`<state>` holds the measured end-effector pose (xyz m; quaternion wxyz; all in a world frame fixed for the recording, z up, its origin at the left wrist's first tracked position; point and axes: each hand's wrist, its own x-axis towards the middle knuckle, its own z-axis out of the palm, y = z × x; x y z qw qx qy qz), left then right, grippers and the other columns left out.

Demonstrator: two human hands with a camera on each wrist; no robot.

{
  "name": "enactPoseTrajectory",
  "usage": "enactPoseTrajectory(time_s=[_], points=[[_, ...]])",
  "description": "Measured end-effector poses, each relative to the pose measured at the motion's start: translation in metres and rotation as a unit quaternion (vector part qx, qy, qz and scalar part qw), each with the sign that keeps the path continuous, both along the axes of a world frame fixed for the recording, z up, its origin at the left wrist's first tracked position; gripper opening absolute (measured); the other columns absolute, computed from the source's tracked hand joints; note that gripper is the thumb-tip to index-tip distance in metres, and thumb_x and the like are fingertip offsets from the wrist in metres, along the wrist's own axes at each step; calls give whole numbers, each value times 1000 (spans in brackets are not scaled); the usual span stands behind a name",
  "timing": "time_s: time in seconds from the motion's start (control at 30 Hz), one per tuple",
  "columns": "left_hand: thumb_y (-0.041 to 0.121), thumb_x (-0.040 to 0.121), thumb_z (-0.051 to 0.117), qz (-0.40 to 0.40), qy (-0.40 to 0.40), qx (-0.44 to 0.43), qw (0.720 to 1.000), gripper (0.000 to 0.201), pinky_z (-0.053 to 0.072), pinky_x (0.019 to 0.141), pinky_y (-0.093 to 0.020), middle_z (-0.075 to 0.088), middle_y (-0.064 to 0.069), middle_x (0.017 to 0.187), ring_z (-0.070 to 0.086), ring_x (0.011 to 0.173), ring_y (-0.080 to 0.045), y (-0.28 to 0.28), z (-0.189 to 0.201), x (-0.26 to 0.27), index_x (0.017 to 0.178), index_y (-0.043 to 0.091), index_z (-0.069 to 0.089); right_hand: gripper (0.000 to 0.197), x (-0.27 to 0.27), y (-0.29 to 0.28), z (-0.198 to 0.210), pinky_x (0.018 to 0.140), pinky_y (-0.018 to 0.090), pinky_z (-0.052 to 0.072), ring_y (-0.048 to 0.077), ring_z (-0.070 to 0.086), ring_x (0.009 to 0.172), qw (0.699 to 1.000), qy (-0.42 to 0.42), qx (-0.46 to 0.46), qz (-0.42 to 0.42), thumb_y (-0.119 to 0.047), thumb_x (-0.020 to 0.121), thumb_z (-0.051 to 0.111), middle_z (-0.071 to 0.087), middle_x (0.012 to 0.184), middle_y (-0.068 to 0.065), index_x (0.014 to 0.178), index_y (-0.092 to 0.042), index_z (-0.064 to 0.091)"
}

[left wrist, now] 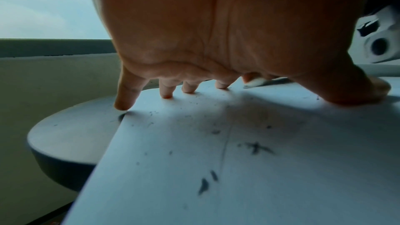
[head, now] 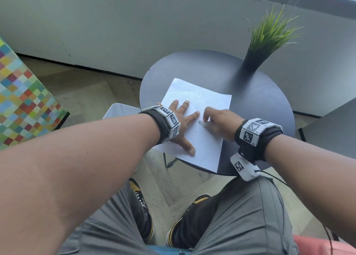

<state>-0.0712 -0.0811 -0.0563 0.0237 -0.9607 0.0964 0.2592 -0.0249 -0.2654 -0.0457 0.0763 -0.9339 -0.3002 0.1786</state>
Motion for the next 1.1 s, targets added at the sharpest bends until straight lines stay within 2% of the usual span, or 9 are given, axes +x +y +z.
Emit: enactPoseTrajectory(time_s=[0.07,0.2,0.37,0.47,0.53,0.67,0.83,1.0,1.1], points=[[100,46,56,1,6,3,1000,140,13,111,-76,-26,-2,164,-16,151,-36,-1,2,-1,152,46,-19,22,4,-3,-2,72,34,49,30,57,82,999,-30,6,-26,-43,96,46,60,91,5,103,-23,48],[96,49,61,5,13,-5,1000,139,13,110,-75,-28,-1,163,-20,151,-35,-1,5,-4,152,47,-17,14,-22,1,3,60,25,37,18,49,76,990,55,-25,130,-33,98,47,51,80,-9,106,-22,51],[96,50,61,4,17,-2,1000,134,13,109,-75,-29,-4,163,-21,150,-38,-3,6,-4,151,51,-16,12,-6,-2,-1,67,34,48,28,56,78,1000,-24,15,11,-30,97,46,60,89,6,105,-22,47],[95,49,62,7,27,-1,1000,135,11,109,-76,-31,-4,162,-23,149,-39,-4,7,-4,150,53,-17,15,-23,3,2,67,31,42,23,52,80,991,36,-34,126,-19,95,47,59,94,3,110,-19,50],[95,49,62,6,30,3,1000,136,12,109,-75,-32,-5,162,-23,149,-39,-4,9,-4,150,53,-19,17,-30,2,7,69,28,37,21,51,83,981,83,-49,167,-25,97,47,55,92,-2,111,-19,53],[95,51,61,-1,17,8,1000,134,14,111,-73,-29,-7,163,-20,150,-41,-6,9,-5,150,52,-18,19,-10,-7,7,65,31,40,28,55,81,999,-31,5,27,-34,97,44,55,84,0,107,-18,49],[96,49,60,0,26,16,1000,136,14,111,-73,-32,-7,162,-22,149,-42,-6,9,-4,150,52,-20,12,-43,-6,7,66,32,38,23,47,80,980,62,-56,182,-16,94,48,58,93,4,106,-16,49],[96,49,60,-1,22,12,1000,137,12,113,-72,-31,-9,162,-22,148,-43,-8,6,-3,150,51,-20,21,-15,-9,5,65,35,43,30,52,77,998,-49,-17,21,-37,98,43,61,88,8,101,-16,44],[97,47,60,2,28,14,1000,139,12,115,-71,-32,-8,161,-24,148,-43,-7,5,-2,149,51,-21,15,-36,-3,8,67,34,41,26,48,79,992,15,-69,107,-19,95,47,58,93,7,109,-16,45]])
